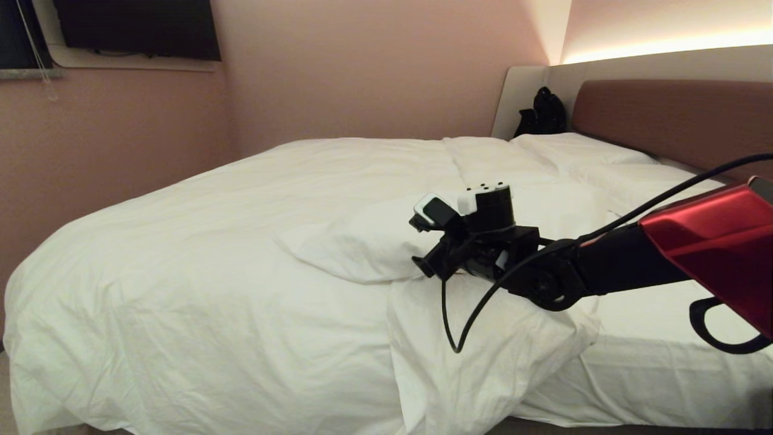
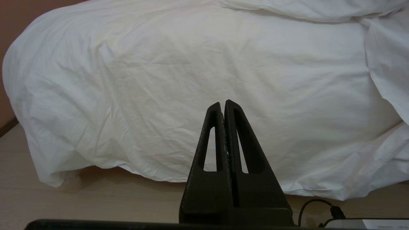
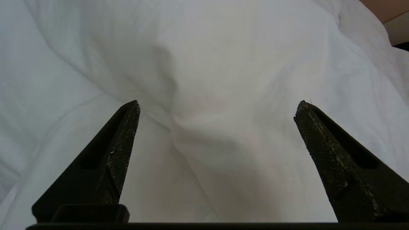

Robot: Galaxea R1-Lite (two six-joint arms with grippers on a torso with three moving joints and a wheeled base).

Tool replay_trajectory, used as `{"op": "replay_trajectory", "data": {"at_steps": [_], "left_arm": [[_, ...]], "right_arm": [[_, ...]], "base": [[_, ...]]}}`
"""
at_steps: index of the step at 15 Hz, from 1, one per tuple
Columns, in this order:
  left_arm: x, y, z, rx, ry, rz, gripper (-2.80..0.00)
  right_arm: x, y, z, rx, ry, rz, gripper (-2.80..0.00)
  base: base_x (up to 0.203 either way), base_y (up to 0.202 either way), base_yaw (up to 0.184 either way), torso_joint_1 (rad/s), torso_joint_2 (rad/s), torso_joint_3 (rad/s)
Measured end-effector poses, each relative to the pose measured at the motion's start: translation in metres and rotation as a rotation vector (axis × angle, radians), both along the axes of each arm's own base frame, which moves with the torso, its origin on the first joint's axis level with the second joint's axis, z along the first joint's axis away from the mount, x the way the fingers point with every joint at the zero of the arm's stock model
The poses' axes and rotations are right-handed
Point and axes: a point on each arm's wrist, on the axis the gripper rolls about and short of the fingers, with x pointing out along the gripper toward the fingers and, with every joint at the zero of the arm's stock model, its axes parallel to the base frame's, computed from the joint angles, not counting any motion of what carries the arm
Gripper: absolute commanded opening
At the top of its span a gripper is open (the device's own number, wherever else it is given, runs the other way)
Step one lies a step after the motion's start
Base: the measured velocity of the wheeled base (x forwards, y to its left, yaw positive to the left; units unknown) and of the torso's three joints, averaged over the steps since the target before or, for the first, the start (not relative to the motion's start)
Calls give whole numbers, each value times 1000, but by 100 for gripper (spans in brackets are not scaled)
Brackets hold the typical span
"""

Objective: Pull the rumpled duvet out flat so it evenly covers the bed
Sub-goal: Flatten the corners of the folded blanket

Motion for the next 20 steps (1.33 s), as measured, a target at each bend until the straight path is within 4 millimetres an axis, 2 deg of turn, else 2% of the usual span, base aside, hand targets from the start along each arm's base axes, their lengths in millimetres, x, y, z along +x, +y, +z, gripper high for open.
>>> {"op": "replay_trajectory", "data": {"at_steps": [3, 7, 9, 12, 13, 14, 17, 20], "left_arm": [[0, 0, 0, 0, 0, 0, -280], [0, 0, 0, 0, 2, 0, -280], [0, 0, 0, 0, 0, 0, -280], [0, 0, 0, 0, 1, 0, -280], [0, 0, 0, 0, 0, 0, -280], [0, 0, 0, 0, 0, 1, -280], [0, 0, 0, 0, 0, 0, -280], [0, 0, 0, 0, 1, 0, -280]], "right_arm": [[30, -6, -11, 0, -10, -50, 0], [62, -19, -40, -16, 25, -107, 0], [73, -28, -53, -24, 46, -133, 0], [77, -29, -64, -29, 66, -142, 0], [77, -30, -66, -31, 70, -142, -208], [78, -30, -67, -31, 72, -143, -280], [77, -30, -67, -28, 74, -144, -280], [73, -32, -58, -6, 65, -149, -280]], "base": [[0, 0, 0, 0, 0, 0], [0, 0, 0, 0, 0, 0], [0, 0, 0, 0, 0, 0], [0, 0, 0, 0, 0, 0], [0, 0, 0, 0, 0, 0], [0, 0, 0, 0, 0, 0], [0, 0, 0, 0, 0, 0], [0, 0, 0, 0, 0, 0]]}}
